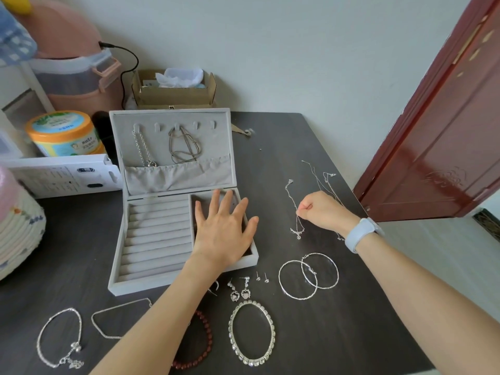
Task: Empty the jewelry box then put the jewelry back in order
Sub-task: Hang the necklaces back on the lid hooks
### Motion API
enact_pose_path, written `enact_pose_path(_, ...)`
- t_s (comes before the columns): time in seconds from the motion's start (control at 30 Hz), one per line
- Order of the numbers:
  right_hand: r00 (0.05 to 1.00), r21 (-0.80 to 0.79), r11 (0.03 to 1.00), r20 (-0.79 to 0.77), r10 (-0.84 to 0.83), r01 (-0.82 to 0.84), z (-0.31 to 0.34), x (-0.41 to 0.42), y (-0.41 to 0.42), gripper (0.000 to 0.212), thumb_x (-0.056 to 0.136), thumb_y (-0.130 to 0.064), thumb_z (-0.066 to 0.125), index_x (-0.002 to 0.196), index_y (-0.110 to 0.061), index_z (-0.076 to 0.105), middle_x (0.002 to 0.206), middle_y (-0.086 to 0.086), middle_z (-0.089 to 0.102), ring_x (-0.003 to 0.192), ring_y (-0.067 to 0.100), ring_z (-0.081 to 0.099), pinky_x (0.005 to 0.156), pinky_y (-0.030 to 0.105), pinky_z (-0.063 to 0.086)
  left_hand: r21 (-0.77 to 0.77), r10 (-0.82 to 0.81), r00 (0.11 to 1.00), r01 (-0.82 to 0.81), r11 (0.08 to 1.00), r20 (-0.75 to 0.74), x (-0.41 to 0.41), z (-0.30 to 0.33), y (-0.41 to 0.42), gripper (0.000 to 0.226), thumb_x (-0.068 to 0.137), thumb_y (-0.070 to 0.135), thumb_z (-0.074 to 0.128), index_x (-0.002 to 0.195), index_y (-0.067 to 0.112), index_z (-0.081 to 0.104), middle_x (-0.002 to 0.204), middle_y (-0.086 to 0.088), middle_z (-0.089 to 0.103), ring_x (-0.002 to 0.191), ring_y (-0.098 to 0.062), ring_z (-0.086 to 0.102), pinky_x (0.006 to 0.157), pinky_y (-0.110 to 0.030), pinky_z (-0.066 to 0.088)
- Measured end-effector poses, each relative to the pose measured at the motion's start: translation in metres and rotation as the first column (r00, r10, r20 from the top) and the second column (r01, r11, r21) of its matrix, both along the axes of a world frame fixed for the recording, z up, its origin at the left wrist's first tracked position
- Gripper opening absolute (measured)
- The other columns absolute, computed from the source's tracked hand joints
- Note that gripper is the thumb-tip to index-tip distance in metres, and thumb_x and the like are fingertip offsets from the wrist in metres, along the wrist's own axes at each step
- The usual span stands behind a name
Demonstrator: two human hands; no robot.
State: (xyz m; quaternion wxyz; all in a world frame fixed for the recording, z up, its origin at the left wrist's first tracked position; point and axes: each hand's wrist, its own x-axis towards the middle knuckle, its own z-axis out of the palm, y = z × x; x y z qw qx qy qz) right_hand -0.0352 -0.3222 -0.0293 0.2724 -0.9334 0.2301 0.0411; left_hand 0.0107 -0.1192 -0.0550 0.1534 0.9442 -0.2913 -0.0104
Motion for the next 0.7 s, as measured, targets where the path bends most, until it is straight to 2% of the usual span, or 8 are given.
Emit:
enact_pose_path(0.07, 1.000, -0.052, 0.999, -0.025, 0.012, -0.013, 0.001, 0.000, 0.004, 0.024, 0.087, -0.012, 0.049, 0.078, 0.008, 0.059, 0.082, 0.028, 0.054, 0.077, 0.024, 0.048, 0.067, 0.022, 0.033, 0.007, -0.002, 1.000, 0.002, 1.000, -0.024, 0.000, 0.000, 0.000, 0.054, 0.095, 0.050, 0.025, 0.145, 0.029, 0.020, 0.156, -0.002, 0.010, 0.143, -0.021, -0.007, 0.113, -0.053, -0.002)
enact_pose_path(0.13, 0.999, -0.086, 0.996, -0.046, 0.028, -0.032, 0.003, -0.002, 0.007, 0.025, 0.088, -0.012, 0.046, 0.072, 0.006, 0.051, 0.079, 0.030, 0.045, 0.076, 0.032, 0.045, 0.060, 0.024, 0.030, 0.024, -0.004, 0.999, 0.005, 1.000, -0.037, 0.001, 0.000, 0.000, 0.054, 0.095, 0.049, 0.024, 0.145, 0.030, 0.017, 0.156, -0.001, 0.009, 0.143, -0.021, -0.006, 0.113, -0.052, -0.001)
enact_pose_path(0.2, 0.997, -0.068, 0.996, -0.063, 0.045, -0.049, 0.003, -0.004, 0.006, 0.028, 0.088, -0.018, 0.049, 0.073, 0.006, 0.054, 0.079, 0.029, 0.049, 0.080, 0.033, 0.049, 0.057, 0.022, 0.032, 0.030, -0.005, 0.999, 0.006, 1.000, -0.040, 0.001, 0.000, 0.000, 0.054, 0.095, 0.049, 0.024, 0.145, 0.030, 0.016, 0.156, 0.000, 0.010, 0.143, -0.021, -0.006, 0.113, -0.051, -0.001)
enact_pose_path(0.3, 0.996, -0.036, 0.997, -0.069, 0.060, -0.063, 0.006, -0.007, 0.006, 0.029, 0.087, -0.021, 0.056, 0.084, 0.006, 0.064, 0.092, 0.020, 0.066, 0.088, 0.027, 0.056, 0.071, 0.020, 0.034, 0.031, -0.002, 0.999, 0.003, 1.000, -0.041, 0.001, 0.000, 0.000, 0.054, 0.095, 0.049, 0.023, 0.145, 0.031, 0.016, 0.156, 0.000, 0.010, 0.143, -0.020, -0.006, 0.113, -0.051, -0.002)
enact_pose_path(0.4, 0.995, -0.056, 0.995, -0.061, 0.082, -0.086, 0.004, -0.008, 0.006, 0.029, 0.089, -0.015, 0.051, 0.063, -0.003, 0.057, 0.083, 0.009, 0.062, 0.085, 0.023, 0.053, 0.073, 0.021, 0.035, 0.032, -0.001, 0.999, 0.002, 0.999, -0.040, 0.001, 0.000, 0.000, 0.053, 0.095, 0.049, 0.023, 0.145, 0.031, 0.016, 0.156, -0.001, 0.009, 0.143, -0.020, -0.006, 0.113, -0.050, -0.001)
enact_pose_path(0.5, 0.992, -0.121, 0.985, -0.061, 0.113, -0.120, 0.000, -0.008, 0.009, 0.040, 0.089, -0.011, 0.046, 0.050, -0.018, 0.046, 0.090, 0.009, 0.062, 0.091, 0.029, 0.054, 0.084, 0.031, 0.043, 0.022, 0.002, 0.999, -0.001, 1.000, -0.040, 0.001, 0.001, -0.001, 0.053, 0.095, 0.049, 0.024, 0.145, 0.031, 0.018, 0.156, -0.001, 0.011, 0.143, -0.020, -0.006, 0.113, -0.050, -0.001)
enact_pose_path(0.6, 0.983, -0.197, 0.967, -0.116, 0.139, -0.160, -0.004, -0.008, 0.010, 0.026, 0.089, -0.008, 0.040, 0.069, -0.016, 0.056, 0.112, 0.012, 0.055, 0.108, 0.034, 0.049, 0.096, 0.041, 0.040, 0.018, 0.002, 0.999, -0.001, 1.000, -0.039, 0.000, 0.001, -0.001, 0.053, 0.095, 0.049, 0.025, 0.144, 0.031, 0.019, 0.155, -0.001, 0.012, 0.143, -0.020, -0.005, 0.113, -0.049, 0.000)
enact_pose_path(0.7, 0.993, -0.065, 0.990, -0.017, 0.120, -0.121, -0.004, -0.012, 0.007, 0.023, 0.091, -0.007, 0.038, 0.073, -0.018, 0.046, 0.097, 0.001, 0.054, 0.098, 0.025, 0.050, 0.088, 0.031, 0.037, 0.004, 0.002, 0.999, -0.002, 1.000, -0.038, 0.001, 0.001, -0.001, 0.052, 0.095, 0.048, 0.026, 0.144, 0.030, 0.020, 0.155, -0.002, 0.015, 0.143, -0.021, -0.003, 0.114, -0.049, 0.002)
